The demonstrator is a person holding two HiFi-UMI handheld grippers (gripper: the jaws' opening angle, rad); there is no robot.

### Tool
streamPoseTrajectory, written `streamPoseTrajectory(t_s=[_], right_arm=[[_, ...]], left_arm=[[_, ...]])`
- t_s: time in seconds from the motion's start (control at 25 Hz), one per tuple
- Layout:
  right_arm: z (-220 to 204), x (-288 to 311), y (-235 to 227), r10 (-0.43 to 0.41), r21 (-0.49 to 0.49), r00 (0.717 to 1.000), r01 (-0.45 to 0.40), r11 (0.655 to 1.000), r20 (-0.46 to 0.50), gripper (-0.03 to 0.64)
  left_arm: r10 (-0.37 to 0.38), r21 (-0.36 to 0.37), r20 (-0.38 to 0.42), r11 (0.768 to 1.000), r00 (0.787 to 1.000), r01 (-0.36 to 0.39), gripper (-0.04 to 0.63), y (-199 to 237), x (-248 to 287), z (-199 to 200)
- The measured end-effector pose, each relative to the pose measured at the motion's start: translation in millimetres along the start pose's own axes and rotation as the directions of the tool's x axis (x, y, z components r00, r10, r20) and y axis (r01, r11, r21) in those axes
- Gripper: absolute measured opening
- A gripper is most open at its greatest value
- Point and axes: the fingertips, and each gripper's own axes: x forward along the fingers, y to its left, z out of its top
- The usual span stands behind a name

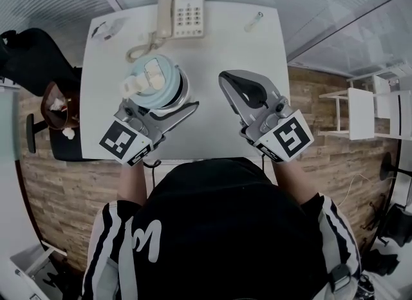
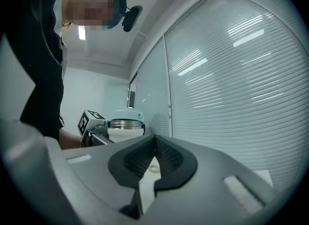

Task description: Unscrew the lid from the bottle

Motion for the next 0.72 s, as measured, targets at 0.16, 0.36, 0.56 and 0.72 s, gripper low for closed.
streamPoseTrajectory(t_s=[0.16,0.36,0.56,0.72], right_arm=[[-3.1,-2.0,-2.1,-0.008,-0.012,1.000,0.008,1.000,-0.006,0.000],[1.5,1.6,3.1,-0.009,0.023,1.000,0.009,1.000,-0.005,0.000],[-3.9,-0.9,-0.1,-0.014,0.000,1.000,0.014,1.000,-0.010,0.000],[-2.7,-0.8,0.7,-0.017,0.012,1.000,0.017,1.000,-0.011,0.000]], left_arm=[[0.002,0.001,0.010,1.000,1.000,-0.002,0.436,1.6,0.7,2.5],[0.003,0.000,0.011,1.000,1.000,-0.003,0.436,0.3,1.3,1.0],[0.006,-0.002,0.012,1.000,1.000,-0.006,0.436,1.5,1.1,0.2],[0.010,0.001,0.012,1.000,1.000,-0.010,0.436,1.6,2.0,-0.9]])
